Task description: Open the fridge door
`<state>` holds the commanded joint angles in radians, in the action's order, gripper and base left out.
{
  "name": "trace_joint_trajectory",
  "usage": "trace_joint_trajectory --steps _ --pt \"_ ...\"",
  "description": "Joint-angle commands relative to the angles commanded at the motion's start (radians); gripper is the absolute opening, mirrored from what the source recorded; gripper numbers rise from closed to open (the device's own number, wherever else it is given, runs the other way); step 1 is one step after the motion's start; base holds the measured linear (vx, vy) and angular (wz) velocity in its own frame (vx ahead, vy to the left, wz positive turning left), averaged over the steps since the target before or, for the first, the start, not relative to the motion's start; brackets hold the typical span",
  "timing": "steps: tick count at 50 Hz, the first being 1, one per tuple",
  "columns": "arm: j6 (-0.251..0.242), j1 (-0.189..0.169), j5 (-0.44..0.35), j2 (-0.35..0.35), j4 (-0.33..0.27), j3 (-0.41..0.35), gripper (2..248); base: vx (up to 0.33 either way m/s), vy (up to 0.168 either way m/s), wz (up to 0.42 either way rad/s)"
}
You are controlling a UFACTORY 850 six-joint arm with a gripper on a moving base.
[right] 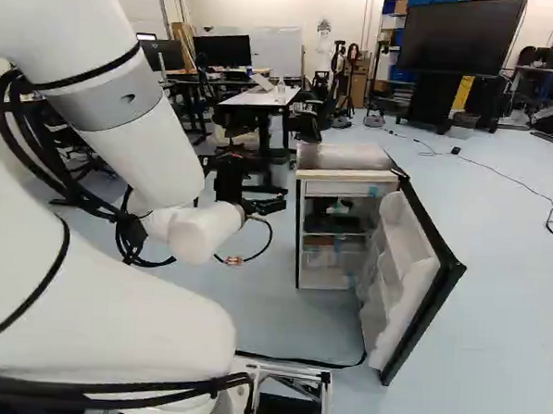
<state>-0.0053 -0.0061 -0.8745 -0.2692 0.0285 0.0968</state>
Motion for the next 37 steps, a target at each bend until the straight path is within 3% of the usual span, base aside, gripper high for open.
trace_joint_trajectory --steps 37 --pt "0.005 0.006 0.002 -0.010 -0.029 -0.010 247 0.000 0.000 0.000"
